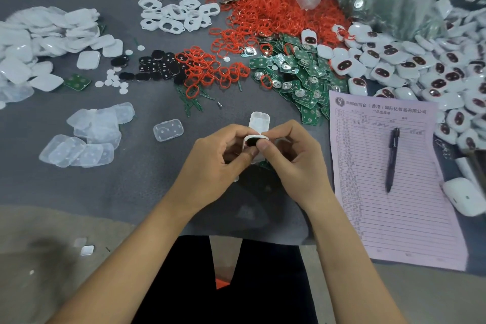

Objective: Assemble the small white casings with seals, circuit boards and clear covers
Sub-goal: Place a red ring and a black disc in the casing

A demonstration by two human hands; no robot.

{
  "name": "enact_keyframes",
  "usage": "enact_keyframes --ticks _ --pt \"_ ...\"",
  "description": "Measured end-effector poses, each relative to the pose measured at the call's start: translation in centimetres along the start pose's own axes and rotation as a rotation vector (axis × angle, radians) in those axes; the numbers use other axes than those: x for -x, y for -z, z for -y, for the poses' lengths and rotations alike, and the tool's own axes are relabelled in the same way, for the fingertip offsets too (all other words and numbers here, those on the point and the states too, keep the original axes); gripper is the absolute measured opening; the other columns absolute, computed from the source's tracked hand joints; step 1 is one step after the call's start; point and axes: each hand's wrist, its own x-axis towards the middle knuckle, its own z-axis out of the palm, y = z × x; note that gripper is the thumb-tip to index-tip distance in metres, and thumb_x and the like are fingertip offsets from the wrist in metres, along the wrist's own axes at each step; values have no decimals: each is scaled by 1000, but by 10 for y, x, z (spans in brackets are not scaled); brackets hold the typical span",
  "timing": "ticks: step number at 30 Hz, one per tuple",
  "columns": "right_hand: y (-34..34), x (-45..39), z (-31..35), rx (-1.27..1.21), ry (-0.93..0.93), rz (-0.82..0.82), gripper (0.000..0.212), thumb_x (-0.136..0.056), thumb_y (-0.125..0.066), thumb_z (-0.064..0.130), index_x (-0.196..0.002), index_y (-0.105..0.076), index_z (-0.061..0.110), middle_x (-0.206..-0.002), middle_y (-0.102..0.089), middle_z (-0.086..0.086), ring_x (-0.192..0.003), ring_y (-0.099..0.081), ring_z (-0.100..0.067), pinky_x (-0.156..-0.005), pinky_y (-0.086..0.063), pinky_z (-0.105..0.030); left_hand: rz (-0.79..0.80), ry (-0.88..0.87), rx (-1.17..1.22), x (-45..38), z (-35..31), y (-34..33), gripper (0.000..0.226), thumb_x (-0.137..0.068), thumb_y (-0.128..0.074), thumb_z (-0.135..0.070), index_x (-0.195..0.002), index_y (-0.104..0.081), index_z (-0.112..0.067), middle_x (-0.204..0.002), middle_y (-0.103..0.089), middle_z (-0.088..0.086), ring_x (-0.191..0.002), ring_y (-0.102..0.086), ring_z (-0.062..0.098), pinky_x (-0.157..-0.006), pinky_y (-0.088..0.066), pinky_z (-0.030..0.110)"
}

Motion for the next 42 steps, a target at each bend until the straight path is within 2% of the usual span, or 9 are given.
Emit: enact_keyframes --ticks 4,8,16,21,25,30,33,37,42 --pt "0 0 1 -15 9 21 8 -94 -69 18 -89 -65 22 -72 -60 -25 -59 -48 -38 -53 -34 -40 -3 -2 2 0 0 1 22 -98 -69 -16 -117 -71 -27 -98 -77 -2 -88 -77 20 -68 -63 36" --pt "0 2 2 0 32 22 5 -96 -66 14 -96 -67 19 -78 -64 -18 -67 -55 -40 -60 -42 -48 -26 20 -30 0 0 1 25 -100 -66 -15 -117 -70 -33 -98 -76 -8 -89 -76 18 -65 -64 43" --pt "-1 2 1 95 21 2 18 -97 -67 4 -100 -68 22 -77 -63 12 -61 -50 -5 -60 -36 -15 -35 13 -76 0 -1 1 24 -101 -65 -14 -121 -70 -27 -100 -77 -11 -89 -76 15 -63 -64 36" --pt "-2 4 -1 114 -18 -6 7 -97 -66 6 -95 -67 13 -65 -57 -9 -55 -43 -5 -54 -31 -15 -27 -17 -68 1 -3 0 22 -99 -66 -19 -119 -71 -25 -99 -78 -11 -88 -76 12 -64 -62 29" --pt "-4 4 0 138 2 -27 8 -96 -66 6 -96 -66 14 -66 -57 8 -54 -45 -4 -55 -31 -11 -29 -19 -66 0 1 0 20 -100 -66 -19 -117 -71 -27 -99 -78 -8 -90 -77 17 -65 -64 40" --pt "-7 11 8 213 115 -93 11 -93 -67 14 -100 -61 19 -86 -60 8 -58 -48 -13 -61 -35 -21 -318 -3 86 -8 3 4 18 -99 -65 -19 -113 -70 -29 -108 -76 -8 -100 -73 11 -89 -61 36" --pt "-7 19 10 438 246 74 4 -87 -71 19 -90 -68 21 -83 -61 13 -73 -57 -7 -66 -45 -27 -460 48 302 -10 4 7 10 -102 -62 -11 -109 -65 -18 -105 -71 4 -98 -71 17 -82 -62 36" --pt "-12 21 14 753 355 250 14 -83 -73 35 -94 -76 27 -84 -63 9 -80 -62 -17 -60 -51 -36 -472 55 400 -10 0 6 6 -106 -52 -5 -111 -53 -9 -107 -71 14 -102 -76 29 -83 -61 31" --pt "-14 21 14 768 372 226 2 -84 -74 25 -85 -75 24 -80 -63 6 -78 -64 -17 -51 -50 -39 -410 53 328 -10 0 6 13 -108 -51 -13 -117 -58 -6 -114 -76 8 -100 -76 25 -75 -59 26"
